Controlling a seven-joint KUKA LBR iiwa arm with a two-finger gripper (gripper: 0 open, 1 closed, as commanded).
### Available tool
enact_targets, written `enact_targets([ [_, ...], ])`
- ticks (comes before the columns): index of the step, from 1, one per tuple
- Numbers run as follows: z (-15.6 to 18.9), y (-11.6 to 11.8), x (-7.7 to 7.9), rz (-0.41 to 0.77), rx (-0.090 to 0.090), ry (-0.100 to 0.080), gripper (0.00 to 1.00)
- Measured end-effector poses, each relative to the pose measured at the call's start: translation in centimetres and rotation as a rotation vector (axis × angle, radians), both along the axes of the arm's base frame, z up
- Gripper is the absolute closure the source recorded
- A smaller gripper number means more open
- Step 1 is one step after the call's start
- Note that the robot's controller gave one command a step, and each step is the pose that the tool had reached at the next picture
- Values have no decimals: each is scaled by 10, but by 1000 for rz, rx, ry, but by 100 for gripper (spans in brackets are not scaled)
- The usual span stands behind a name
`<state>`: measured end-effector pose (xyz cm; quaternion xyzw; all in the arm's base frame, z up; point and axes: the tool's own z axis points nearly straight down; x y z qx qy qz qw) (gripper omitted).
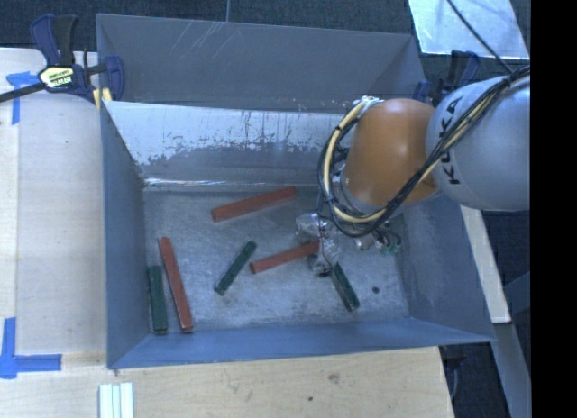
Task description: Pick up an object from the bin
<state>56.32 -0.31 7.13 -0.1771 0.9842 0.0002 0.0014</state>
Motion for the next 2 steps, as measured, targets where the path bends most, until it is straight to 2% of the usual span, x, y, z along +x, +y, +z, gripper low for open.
enact_targets([
  [1,46,0,2,-4,-1,-6,100],
  [2,65,-1,4,-8,-1,-4,100],
])
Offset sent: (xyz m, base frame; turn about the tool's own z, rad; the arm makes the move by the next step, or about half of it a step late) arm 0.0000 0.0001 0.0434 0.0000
